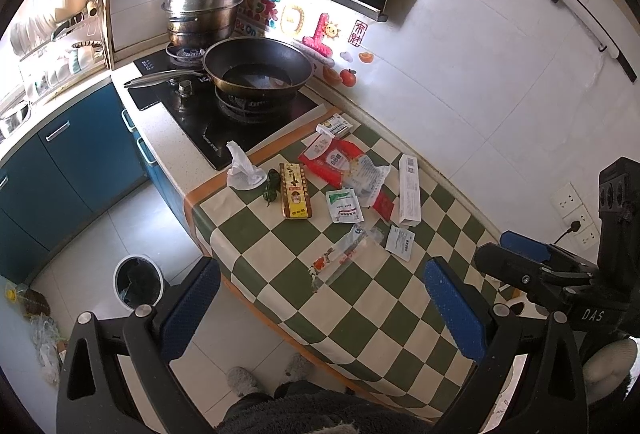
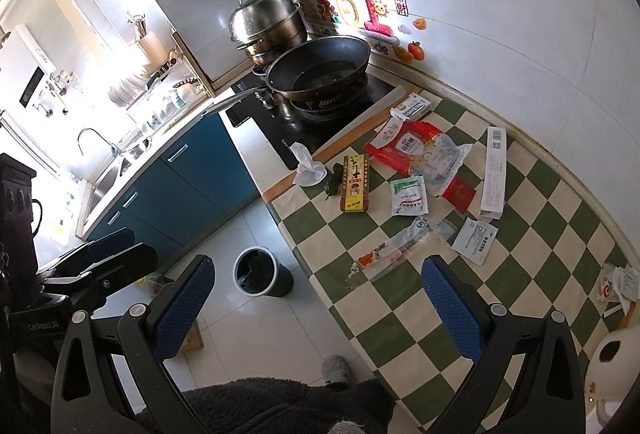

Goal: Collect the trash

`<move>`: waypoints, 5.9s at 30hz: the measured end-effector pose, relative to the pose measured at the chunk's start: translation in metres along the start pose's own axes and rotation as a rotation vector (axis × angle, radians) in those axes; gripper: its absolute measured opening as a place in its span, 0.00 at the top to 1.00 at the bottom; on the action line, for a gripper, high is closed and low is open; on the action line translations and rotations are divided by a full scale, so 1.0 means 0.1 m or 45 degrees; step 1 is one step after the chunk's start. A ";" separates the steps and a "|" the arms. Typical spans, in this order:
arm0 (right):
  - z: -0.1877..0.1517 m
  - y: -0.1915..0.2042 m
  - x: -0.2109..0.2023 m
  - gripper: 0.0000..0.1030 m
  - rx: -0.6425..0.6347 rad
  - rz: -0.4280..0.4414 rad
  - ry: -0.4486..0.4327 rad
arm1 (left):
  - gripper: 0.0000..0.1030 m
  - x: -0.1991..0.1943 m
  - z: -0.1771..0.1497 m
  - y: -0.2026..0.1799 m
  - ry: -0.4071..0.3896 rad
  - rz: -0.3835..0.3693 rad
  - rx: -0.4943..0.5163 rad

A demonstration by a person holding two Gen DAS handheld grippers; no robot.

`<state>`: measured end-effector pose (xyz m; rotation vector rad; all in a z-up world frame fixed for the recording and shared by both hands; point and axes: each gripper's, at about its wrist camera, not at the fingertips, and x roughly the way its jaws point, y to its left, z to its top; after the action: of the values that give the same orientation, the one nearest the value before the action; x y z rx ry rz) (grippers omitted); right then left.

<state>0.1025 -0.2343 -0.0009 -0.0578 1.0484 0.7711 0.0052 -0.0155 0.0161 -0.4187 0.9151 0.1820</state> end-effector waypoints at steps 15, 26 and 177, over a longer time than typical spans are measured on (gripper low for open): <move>-0.01 0.03 0.01 0.00 0.001 0.004 0.002 | 0.00 0.01 -0.01 -0.01 -0.001 -0.008 -0.003; -0.02 0.06 0.04 0.00 0.052 -0.021 -0.009 | 0.00 0.13 0.00 0.09 0.023 0.039 0.023; -0.56 3.70 4.88 0.00 -0.343 0.035 0.529 | 0.07 1.17 -1.47 5.08 0.301 0.730 -0.686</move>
<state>-0.0304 0.2835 -0.3050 -0.4505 1.3314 0.9458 -0.1978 0.3787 -0.2954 -0.6758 1.2041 0.9332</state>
